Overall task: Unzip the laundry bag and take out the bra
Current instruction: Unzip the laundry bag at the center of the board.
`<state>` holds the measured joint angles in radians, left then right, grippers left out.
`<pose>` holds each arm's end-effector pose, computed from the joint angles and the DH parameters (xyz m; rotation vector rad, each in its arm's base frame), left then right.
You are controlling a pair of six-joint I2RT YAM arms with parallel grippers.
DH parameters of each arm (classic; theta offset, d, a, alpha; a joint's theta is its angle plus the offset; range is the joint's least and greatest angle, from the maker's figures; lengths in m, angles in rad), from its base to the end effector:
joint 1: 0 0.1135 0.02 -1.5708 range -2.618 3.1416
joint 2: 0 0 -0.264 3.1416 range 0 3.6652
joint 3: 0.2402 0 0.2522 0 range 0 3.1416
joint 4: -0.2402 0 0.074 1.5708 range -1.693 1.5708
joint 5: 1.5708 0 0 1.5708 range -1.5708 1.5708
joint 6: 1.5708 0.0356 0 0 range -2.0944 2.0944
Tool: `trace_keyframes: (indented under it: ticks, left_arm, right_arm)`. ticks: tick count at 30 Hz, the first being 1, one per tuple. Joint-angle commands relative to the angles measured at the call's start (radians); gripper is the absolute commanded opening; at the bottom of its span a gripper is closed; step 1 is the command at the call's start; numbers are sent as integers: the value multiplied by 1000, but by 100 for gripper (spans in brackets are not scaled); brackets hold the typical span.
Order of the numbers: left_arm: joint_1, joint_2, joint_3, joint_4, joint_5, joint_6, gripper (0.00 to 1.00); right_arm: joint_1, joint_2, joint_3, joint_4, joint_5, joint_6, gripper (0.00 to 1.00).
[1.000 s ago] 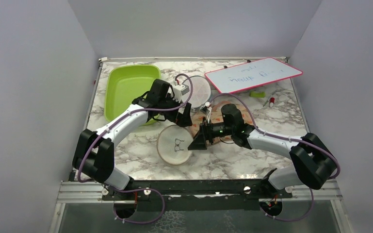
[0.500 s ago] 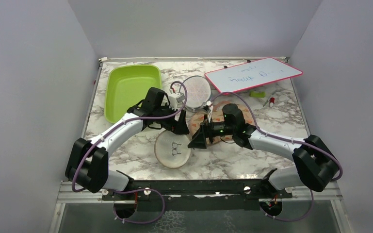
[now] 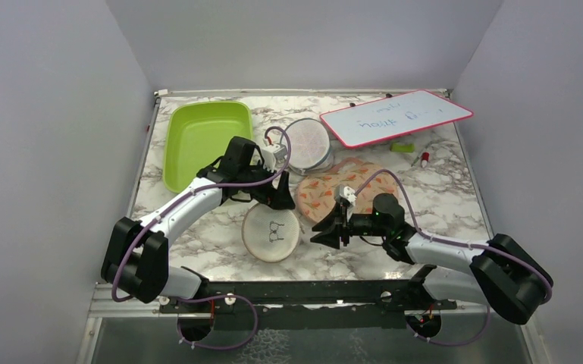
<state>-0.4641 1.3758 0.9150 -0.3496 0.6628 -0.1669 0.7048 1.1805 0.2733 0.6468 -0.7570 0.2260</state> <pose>0.2453 -0.1473 0.2434 0.6827 2.3279 -1.0842 0.1473 0.1574 0.1759 -1.0073 1.6959 1.3209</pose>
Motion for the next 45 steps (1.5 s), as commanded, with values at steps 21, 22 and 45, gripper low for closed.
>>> trace_keyframes:
  ticks: [21,22,45]
  left_arm:
    - [10,-37,-20,27,38,-5,72]
    - [10,-35,-19,26,39,-6,72]
    - [10,-49,-33,30,67,-17,72]
  right_arm:
    - [56,202,-23,358,-64,-117,25]
    - [60,204,-19,359,-62,-117,24]
    - [79,286,3,437,78,-79,35]
